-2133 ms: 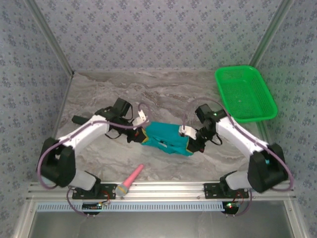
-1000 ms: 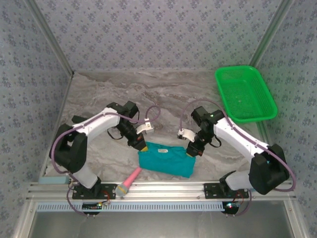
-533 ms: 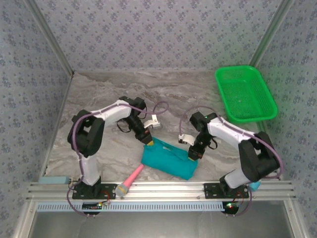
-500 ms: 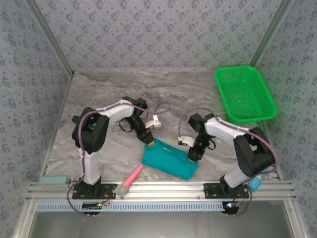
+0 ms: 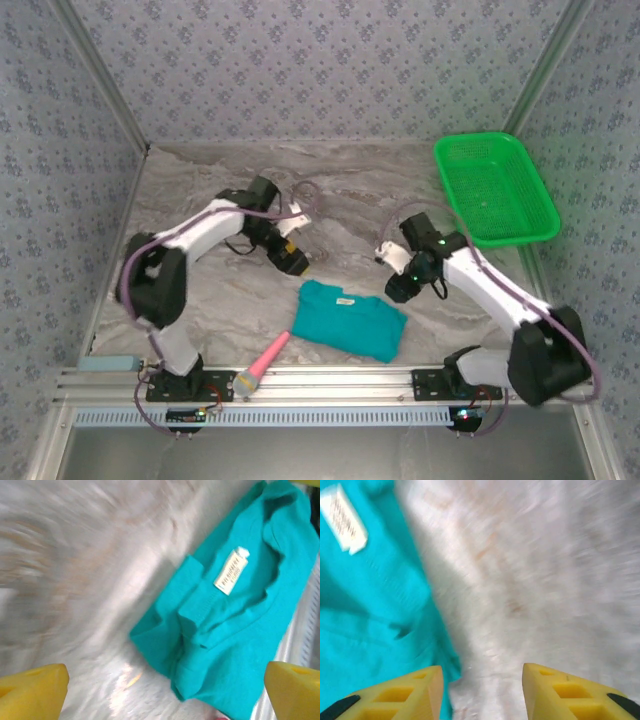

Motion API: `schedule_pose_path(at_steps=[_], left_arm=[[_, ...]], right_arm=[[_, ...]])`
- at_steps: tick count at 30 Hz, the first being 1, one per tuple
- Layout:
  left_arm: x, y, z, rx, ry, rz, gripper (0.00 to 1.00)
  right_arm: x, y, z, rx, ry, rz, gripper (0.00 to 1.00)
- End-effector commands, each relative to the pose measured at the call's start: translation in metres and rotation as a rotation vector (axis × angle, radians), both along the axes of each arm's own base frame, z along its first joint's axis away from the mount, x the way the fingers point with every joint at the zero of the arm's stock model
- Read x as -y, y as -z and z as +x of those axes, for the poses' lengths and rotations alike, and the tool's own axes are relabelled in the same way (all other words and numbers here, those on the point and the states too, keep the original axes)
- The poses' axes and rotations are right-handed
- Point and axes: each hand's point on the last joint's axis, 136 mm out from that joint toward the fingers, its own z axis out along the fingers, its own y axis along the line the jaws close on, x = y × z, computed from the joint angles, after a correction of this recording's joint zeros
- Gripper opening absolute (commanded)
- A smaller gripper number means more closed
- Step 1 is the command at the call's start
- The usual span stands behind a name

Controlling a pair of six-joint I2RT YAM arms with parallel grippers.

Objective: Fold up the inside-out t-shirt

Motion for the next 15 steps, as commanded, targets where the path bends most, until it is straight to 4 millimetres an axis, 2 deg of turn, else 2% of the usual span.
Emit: schedule_pose_path(at_steps=[1, 3, 4, 5, 7, 9, 11, 13, 15], left_arm=[[-0.010, -0.070, 0.038, 0.300, -0.242, -0.085, 0.99], [-0.017, -0.092, 0.037, 0.347, -0.328, -0.135, 1.00], [-0.023, -0.097, 0.037, 0.323, -0.407, -0.147, 1.00], [-0.031, -0.093, 0.038, 0.258, -0.511, -0.132, 1.00], [-0.043, -0.069, 0.031, 0.051, -0.701, -0.075, 1.00], [-0.031, -0.053, 0.018, -0.049, -0.603, -0.046, 1.00], [-0.023, -0.033, 0.008, -0.125, -0.582, 0.025, 0.95], [0.001, -0.020, -0.013, -0.157, -0.490, 0.043, 0.88], [0.024, -0.011, -0.036, -0.171, -0.404, 0.054, 0.86]], right_arm=[[0.000, -0.035, 0.015, 0.181, 0.019, 0.028, 0.47], [-0.013, -0.038, -0.013, 0.193, -0.194, 0.032, 0.48], [-0.017, -0.034, -0.028, 0.203, -0.322, -0.005, 0.54], [-0.019, -0.030, -0.036, 0.212, -0.392, -0.038, 0.57], [-0.027, -0.022, -0.047, 0.218, -0.480, -0.073, 0.58], [-0.039, -0.015, -0.049, 0.205, -0.495, -0.050, 0.55], [-0.044, -0.003, -0.049, 0.170, -0.486, -0.035, 0.46], [-0.035, 0.018, -0.047, 0.110, -0.465, -0.106, 0.29], [-0.024, 0.036, -0.048, 0.029, -0.450, -0.182, 0.24]])
